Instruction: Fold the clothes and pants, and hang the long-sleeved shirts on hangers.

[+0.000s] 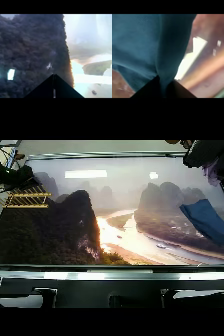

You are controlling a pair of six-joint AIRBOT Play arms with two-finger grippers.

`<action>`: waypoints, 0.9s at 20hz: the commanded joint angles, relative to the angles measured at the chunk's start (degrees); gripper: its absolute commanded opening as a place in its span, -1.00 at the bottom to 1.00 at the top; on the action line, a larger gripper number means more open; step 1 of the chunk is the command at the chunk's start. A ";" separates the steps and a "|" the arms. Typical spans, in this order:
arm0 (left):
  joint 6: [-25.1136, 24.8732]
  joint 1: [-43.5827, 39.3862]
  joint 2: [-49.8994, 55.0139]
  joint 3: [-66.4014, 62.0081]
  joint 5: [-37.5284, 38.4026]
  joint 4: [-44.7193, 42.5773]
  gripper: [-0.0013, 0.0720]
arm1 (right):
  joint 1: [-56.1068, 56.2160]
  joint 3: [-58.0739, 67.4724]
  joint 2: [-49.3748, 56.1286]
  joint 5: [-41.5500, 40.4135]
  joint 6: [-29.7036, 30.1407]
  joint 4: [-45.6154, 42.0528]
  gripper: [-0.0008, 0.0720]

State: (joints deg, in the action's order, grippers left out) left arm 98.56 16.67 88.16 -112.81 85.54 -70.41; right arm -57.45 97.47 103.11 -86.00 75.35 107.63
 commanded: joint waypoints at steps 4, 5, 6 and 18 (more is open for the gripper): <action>-0.02 -0.85 0.13 0.02 0.00 0.35 -0.92 | -0.09 -1.40 -0.37 -7.69 -0.63 -13.49 -0.90; -0.02 -1.31 0.17 0.00 0.00 0.33 -0.92 | -0.09 -2.58 -0.37 -8.59 -0.61 -15.12 -0.90; -0.02 -1.64 0.24 0.00 0.00 0.35 -0.92 | -0.09 -3.76 -0.44 -9.27 -0.63 -16.74 -0.90; -0.20 -4.17 0.28 0.02 -0.04 0.31 -0.92 | -0.09 -9.44 -1.29 -13.14 -2.73 -24.39 -0.90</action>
State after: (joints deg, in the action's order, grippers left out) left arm 98.52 13.02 88.42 -112.81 85.54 -70.08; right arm -57.49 89.49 101.91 -97.62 73.43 85.19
